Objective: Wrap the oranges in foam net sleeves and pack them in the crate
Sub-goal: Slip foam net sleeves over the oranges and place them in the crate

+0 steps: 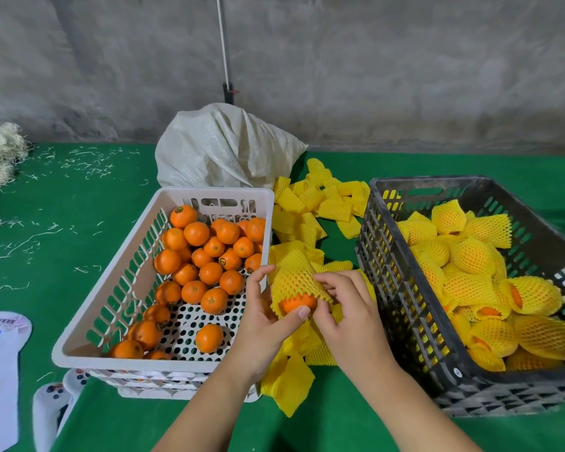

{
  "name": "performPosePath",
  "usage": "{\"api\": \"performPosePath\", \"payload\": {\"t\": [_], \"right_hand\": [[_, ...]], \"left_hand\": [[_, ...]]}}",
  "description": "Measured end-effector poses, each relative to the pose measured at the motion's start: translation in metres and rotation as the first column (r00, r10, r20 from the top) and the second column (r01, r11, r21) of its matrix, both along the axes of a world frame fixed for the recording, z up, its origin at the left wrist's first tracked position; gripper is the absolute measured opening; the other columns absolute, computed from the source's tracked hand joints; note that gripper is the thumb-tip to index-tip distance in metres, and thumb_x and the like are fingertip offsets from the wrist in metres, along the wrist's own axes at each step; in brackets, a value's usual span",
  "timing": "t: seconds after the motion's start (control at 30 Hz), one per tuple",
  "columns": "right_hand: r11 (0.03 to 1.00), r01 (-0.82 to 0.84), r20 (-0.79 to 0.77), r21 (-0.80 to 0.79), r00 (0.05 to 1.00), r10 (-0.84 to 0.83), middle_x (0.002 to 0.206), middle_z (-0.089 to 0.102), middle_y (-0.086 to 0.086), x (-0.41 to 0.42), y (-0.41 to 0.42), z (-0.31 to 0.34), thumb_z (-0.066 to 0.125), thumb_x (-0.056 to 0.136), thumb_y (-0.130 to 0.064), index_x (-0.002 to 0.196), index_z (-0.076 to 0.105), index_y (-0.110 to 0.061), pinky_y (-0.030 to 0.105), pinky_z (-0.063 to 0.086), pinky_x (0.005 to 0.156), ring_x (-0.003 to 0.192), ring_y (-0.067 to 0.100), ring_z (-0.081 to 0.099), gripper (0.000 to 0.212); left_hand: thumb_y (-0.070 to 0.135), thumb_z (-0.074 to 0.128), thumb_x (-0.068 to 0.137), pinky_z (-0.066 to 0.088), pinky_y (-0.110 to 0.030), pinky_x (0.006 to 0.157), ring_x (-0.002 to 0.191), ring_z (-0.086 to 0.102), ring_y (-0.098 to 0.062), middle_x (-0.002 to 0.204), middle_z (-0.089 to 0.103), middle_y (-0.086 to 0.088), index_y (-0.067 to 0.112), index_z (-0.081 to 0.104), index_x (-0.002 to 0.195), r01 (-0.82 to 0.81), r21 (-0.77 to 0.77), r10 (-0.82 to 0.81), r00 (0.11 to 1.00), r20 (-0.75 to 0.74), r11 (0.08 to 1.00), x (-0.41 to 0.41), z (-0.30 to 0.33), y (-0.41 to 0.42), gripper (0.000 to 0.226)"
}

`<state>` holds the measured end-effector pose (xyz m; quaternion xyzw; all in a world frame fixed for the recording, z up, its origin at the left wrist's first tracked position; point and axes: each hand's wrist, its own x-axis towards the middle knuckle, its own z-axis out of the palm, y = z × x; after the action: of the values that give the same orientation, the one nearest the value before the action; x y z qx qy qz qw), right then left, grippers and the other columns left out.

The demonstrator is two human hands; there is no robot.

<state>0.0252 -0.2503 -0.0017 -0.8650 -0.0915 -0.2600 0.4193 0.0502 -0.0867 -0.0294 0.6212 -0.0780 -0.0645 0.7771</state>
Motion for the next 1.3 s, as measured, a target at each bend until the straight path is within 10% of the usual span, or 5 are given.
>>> {"api": "performPosePath", "payload": {"t": [0.23, 0.43, 0.8, 1.2, 1.3], "right_hand": [[0.999, 0.014, 0.126, -0.029, 0.992, -0.010, 0.111, 0.054, -0.005, -0.006, 0.017, -0.002, 0.061, 0.092, -0.011, 0.113, 0.063, -0.016, 0.025, 0.054, 0.078, 0.100, 0.012, 0.058, 0.022], [0.970, 0.091, -0.282, 0.226, 0.959, -0.024, 0.116, 0.060, -0.014, 0.001, 0.016, -0.018, 0.065, 0.092, -0.009, 0.124, 0.053, -0.034, 0.027, 0.055, 0.082, 0.106, 0.011, 0.061, 0.043], [0.952, 0.122, -0.128, 0.282, 0.988, -0.089, 0.084, 0.060, -0.005, -0.022, 0.035, -0.044, 0.067, 0.095, -0.014, 0.097, 0.052, -0.029, 0.034, 0.049, 0.060, 0.073, 0.017, 0.058, 0.021], [0.994, 0.054, 0.072, 0.096, 0.995, -0.061, 0.102, 0.058, -0.002, -0.017, 0.016, -0.038, 0.059, 0.094, -0.015, 0.105, 0.062, -0.010, 0.022, 0.052, 0.074, 0.091, 0.008, 0.058, 0.012], [0.956, 0.098, -0.170, 0.276, 0.984, -0.052, 0.089, 0.063, -0.004, -0.022, 0.020, -0.032, 0.063, 0.091, -0.018, 0.096, 0.064, -0.022, 0.031, 0.053, 0.071, 0.085, 0.012, 0.060, 0.006]], "left_hand": [[0.022, 0.077, 0.090, 0.057, -0.056, 0.101, 0.121, 0.065, -0.038, 0.132, 0.064, -0.013, 0.022, 0.039, 0.145, -0.137, -0.007, 0.137, 0.990, 0.030, 0.991, -0.004, -0.002, -0.005, 0.067], [0.013, 0.073, 0.093, 0.061, -0.035, 0.088, 0.114, 0.072, -0.025, 0.122, 0.071, 0.004, 0.022, 0.031, 0.142, -0.037, 0.009, 0.036, 0.998, 0.047, 0.999, -0.004, -0.005, -0.002, 0.064], [0.019, 0.082, 0.088, 0.060, -0.026, 0.078, 0.092, 0.074, -0.014, 0.105, 0.076, 0.003, 0.017, 0.040, 0.133, -0.191, -0.019, 0.192, 0.977, 0.097, 0.981, -0.006, -0.008, -0.005, 0.062], [0.000, 0.078, 0.082, 0.058, -0.028, 0.089, 0.114, 0.067, -0.013, 0.124, 0.065, 0.017, 0.029, 0.040, 0.143, -0.147, 0.134, 0.120, 0.974, 0.190, 0.980, 0.002, -0.015, -0.002, 0.078], [-0.004, 0.077, 0.082, 0.056, -0.028, 0.093, 0.119, 0.063, -0.010, 0.128, 0.060, 0.021, 0.038, 0.038, 0.142, -0.160, 0.176, 0.120, 0.969, 0.217, 0.971, 0.001, -0.016, -0.002, 0.083]]}}
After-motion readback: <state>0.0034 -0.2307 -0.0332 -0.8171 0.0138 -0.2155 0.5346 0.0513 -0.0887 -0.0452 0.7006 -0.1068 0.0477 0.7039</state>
